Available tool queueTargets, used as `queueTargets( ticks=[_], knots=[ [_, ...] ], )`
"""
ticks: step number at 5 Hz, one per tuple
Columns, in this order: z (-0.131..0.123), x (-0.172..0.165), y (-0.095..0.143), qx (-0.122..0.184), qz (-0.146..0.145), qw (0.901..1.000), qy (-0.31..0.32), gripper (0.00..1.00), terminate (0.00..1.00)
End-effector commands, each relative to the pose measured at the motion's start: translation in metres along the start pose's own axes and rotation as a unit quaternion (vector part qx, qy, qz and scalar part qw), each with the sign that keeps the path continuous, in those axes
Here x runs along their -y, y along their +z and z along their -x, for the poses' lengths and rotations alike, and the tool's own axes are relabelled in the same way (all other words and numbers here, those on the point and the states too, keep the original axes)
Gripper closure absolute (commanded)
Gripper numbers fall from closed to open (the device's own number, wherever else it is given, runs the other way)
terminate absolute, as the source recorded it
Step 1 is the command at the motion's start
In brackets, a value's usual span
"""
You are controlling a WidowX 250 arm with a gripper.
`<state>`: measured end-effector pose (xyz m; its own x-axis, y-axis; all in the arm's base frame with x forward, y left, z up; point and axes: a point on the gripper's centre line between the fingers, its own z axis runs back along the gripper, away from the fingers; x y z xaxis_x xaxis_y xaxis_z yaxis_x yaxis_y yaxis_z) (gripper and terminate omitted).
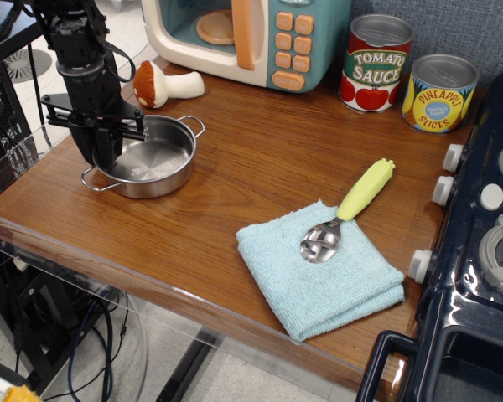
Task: Place the metal pot in front of the cans.
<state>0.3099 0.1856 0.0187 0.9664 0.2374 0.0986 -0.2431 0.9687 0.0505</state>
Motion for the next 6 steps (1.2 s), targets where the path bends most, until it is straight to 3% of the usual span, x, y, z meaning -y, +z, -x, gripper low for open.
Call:
queueTargets(
  ticks=[1, 3, 6],
  knots=[
    [-0.007, -0.003, 0.009, 0.017, -0.017, 0.9997, -0.002, 1.0, 0.0],
    [-0.012, -0.019, 0.048, 0.056, -0.008, 0.9977, 0.038, 1.0, 0.0],
    [-0.03, 0.031, 0.1, 0.073, 0.091, 0.9923, 0.041, 1.0, 0.0]
  ],
)
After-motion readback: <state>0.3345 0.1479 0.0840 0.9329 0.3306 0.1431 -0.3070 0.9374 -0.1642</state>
